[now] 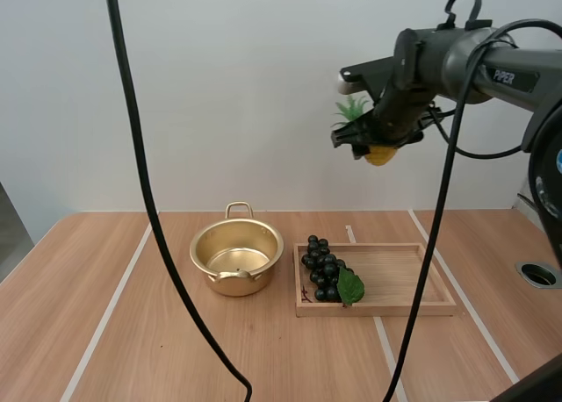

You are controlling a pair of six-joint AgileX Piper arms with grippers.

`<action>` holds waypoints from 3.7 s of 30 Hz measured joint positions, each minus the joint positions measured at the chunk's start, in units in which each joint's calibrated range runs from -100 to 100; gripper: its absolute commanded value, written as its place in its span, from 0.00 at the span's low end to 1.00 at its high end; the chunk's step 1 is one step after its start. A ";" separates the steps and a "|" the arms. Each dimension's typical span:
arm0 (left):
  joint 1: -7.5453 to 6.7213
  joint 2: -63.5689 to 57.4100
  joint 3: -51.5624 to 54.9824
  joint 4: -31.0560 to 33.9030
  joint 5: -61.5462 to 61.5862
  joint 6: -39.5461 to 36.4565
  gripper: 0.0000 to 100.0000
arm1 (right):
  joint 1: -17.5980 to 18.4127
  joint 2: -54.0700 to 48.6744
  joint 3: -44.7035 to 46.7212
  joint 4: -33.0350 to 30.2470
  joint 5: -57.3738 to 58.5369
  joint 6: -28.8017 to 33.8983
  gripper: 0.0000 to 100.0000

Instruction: Open the pot, put the pineapple inside, and close it

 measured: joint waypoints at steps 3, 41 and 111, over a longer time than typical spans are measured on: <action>0.00 0.00 -1.00 0.00 0.37 0.00 0.00 | 4.17 0.25 0.00 0.30 0.36 -0.12 0.00; 0.05 0.00 -1.32 4.88 14.54 0.00 0.00 | 16.73 28.30 0.00 1.44 -4.01 -1.53 0.00; 0.05 0.82 -1.32 4.88 21.04 -0.41 0.00 | 16.10 8.13 -0.60 -2.32 -4.58 -2.31 1.00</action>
